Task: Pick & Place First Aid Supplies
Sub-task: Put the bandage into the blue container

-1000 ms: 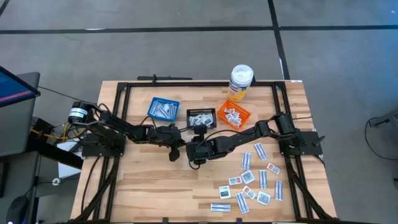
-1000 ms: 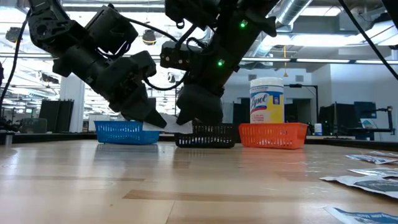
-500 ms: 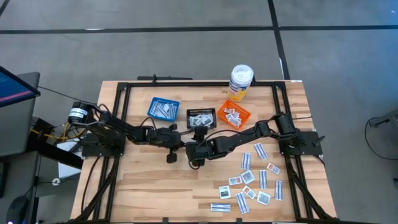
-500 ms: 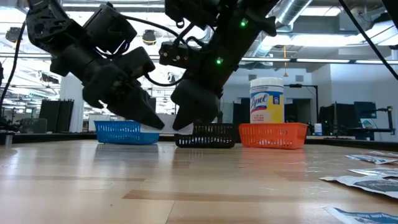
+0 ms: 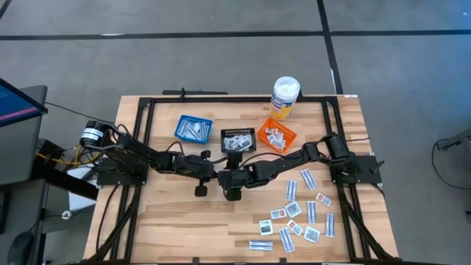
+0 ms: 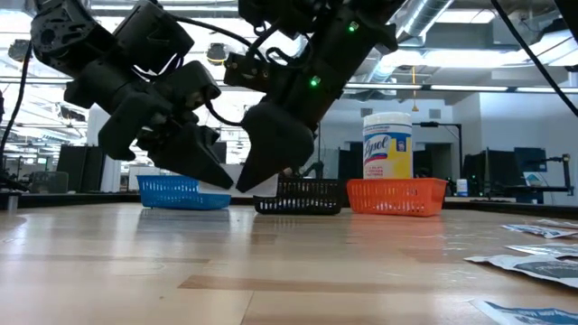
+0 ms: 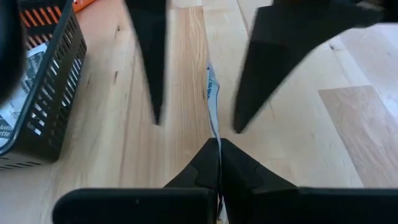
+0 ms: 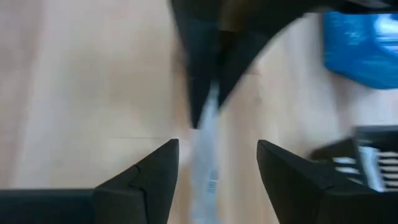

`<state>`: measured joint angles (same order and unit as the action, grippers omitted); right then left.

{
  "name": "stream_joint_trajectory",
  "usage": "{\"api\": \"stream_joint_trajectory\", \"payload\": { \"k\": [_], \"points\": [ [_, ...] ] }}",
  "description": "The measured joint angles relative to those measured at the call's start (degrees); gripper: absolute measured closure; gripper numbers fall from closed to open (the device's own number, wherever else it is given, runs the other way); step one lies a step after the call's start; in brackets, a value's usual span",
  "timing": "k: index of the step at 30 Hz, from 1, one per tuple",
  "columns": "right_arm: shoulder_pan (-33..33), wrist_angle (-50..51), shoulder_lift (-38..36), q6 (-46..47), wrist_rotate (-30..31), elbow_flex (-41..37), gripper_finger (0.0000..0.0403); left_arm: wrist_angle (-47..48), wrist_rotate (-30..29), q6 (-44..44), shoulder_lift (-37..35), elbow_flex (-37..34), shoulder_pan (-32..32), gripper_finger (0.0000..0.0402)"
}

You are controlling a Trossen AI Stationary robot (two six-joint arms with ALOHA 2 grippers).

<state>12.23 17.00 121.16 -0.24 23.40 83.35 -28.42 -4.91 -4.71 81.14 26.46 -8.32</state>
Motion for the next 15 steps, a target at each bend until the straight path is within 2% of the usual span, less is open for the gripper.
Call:
{"api": "stream_joint_trajectory", "payload": {
  "k": [4, 15],
  "points": [
    [0.0, -1.4, 0.0, 0.1, -3.3, 0.0, 0.0195, 0.0, 0.0, 0.0, 0.0, 0.0, 0.0, 0.0393],
    [-1.2, -3.1, 0.0, 2.9, -4.1, -0.2, 0.0198, -0.1, 0.0, 0.0, 0.0, 0.0, 0.0, 0.0393]
  ]
}}
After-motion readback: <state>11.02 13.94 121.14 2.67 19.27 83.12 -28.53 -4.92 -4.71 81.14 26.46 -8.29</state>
